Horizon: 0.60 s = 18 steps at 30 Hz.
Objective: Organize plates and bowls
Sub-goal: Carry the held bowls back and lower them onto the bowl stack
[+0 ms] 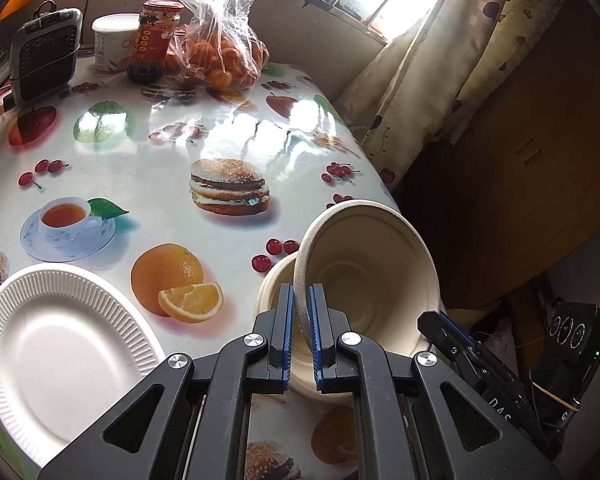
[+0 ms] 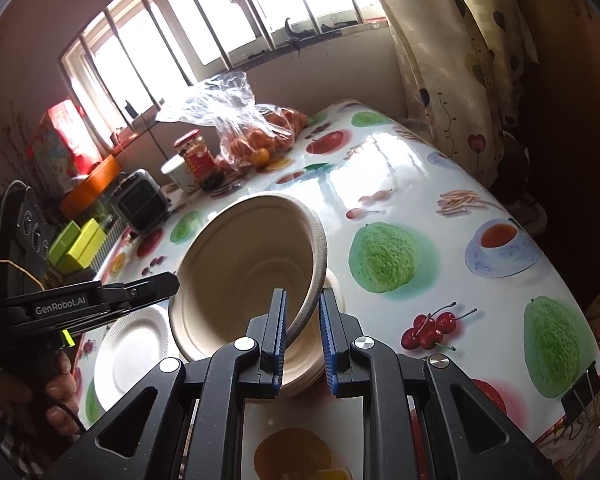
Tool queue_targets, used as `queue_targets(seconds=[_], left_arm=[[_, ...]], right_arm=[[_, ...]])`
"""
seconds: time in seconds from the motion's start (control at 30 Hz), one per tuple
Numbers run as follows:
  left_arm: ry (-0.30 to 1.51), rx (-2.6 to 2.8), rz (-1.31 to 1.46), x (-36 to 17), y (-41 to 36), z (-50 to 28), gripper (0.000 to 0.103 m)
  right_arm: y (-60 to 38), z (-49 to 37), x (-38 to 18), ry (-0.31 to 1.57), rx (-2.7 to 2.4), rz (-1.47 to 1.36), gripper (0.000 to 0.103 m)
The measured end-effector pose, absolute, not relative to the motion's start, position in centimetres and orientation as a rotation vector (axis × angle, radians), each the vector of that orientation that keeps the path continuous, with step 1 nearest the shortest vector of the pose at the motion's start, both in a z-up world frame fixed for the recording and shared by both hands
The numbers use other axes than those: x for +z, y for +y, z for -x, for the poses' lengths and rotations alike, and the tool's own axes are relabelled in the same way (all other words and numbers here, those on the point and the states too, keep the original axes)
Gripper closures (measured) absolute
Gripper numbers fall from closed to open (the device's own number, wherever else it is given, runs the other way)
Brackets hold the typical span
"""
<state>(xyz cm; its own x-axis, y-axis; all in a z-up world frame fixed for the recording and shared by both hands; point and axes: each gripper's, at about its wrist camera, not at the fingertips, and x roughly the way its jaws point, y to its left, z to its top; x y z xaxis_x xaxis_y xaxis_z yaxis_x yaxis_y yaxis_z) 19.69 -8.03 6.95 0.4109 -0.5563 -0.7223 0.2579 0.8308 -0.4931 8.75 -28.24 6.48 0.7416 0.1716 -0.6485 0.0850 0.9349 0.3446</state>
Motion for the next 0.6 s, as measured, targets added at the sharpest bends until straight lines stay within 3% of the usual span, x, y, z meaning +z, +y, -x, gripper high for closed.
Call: queue_targets(seconds=[0.6], left_arm=[[1.064,-0.501,0.338,5.2,-7.6,-19.1,0.095]], right_arm=[[-27.4,-8.8,4.5,0.784,0.045,-0.355,0.087]])
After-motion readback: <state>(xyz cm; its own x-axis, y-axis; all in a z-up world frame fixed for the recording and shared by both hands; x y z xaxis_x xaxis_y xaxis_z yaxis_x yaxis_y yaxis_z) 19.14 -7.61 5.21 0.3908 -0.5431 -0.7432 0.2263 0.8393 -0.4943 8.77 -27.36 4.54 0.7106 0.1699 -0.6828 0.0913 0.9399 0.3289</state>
